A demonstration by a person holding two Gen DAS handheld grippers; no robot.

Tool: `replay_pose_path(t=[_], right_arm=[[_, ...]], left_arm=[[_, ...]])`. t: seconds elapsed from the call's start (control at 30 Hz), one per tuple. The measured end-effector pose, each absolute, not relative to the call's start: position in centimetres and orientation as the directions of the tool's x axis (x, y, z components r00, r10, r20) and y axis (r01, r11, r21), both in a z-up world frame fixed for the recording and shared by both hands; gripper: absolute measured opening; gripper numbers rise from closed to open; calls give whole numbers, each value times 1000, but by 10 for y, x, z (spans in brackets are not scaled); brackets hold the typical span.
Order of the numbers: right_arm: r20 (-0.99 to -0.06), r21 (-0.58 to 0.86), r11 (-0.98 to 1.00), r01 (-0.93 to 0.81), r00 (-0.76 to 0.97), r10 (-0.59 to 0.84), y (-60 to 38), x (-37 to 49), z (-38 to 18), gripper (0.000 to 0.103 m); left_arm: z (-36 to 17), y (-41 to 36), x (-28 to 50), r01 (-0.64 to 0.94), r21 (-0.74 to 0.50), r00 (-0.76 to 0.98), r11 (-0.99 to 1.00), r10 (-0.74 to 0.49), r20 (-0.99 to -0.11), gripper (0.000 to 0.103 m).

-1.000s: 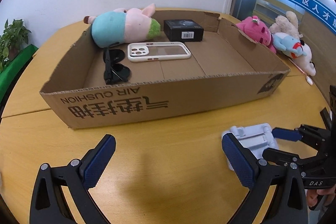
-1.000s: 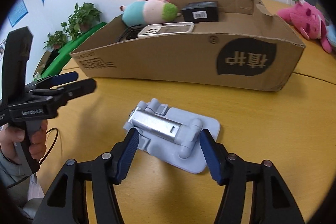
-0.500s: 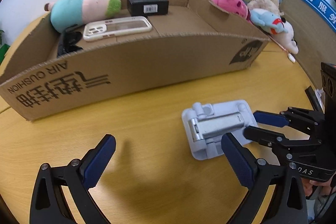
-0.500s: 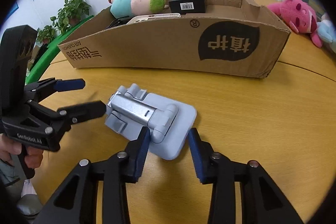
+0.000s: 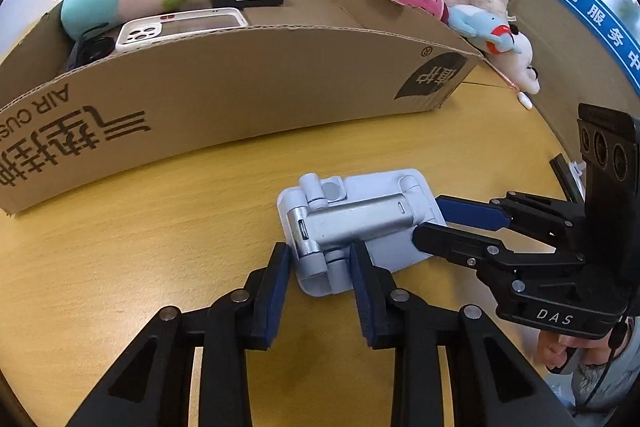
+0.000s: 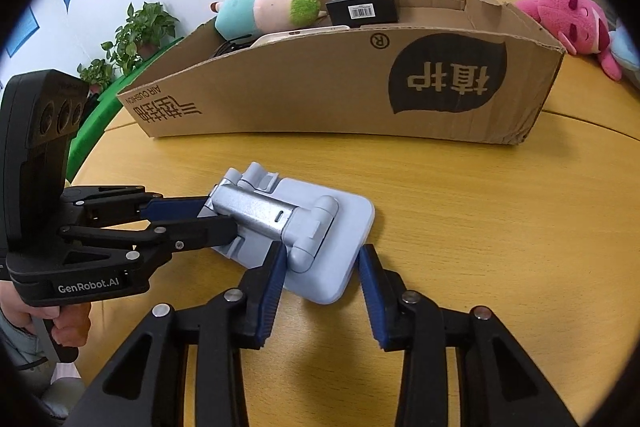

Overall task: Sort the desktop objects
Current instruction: 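Close the right tool on the phone stand while the left tool grips it too, then carry the phone stand over the cardboard box with both tools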

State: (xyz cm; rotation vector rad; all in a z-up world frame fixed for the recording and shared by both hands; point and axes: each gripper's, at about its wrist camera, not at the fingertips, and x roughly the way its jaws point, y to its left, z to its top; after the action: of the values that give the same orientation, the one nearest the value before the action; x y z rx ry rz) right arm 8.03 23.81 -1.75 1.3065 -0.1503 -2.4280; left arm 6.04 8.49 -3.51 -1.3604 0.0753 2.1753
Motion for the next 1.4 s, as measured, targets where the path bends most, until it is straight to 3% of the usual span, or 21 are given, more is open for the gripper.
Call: replay_pose_path(t=[0.33,0.87,1.1,1.4], right_arm=[[-755,297,-905,304,-505,-418,230,83,-8,35],[-598,188,-911,367,-693,-403,213,41,108,35],[-614,185,-899,397,-668,-421,187,-11,101,35],[-705,285,-885,367,-546,-453,164,-71,38,35]], left_arm=[[-17,73,67,-473,-205,-381,-857,408,-830,26],[99,59,17,-463,-147,-598,-874,430,-677,25],[90,42,-38,-423,-139,-593,-895,390,-705,25],[27,24,-94,-333,-206,-442,-920,346,-828,25]])
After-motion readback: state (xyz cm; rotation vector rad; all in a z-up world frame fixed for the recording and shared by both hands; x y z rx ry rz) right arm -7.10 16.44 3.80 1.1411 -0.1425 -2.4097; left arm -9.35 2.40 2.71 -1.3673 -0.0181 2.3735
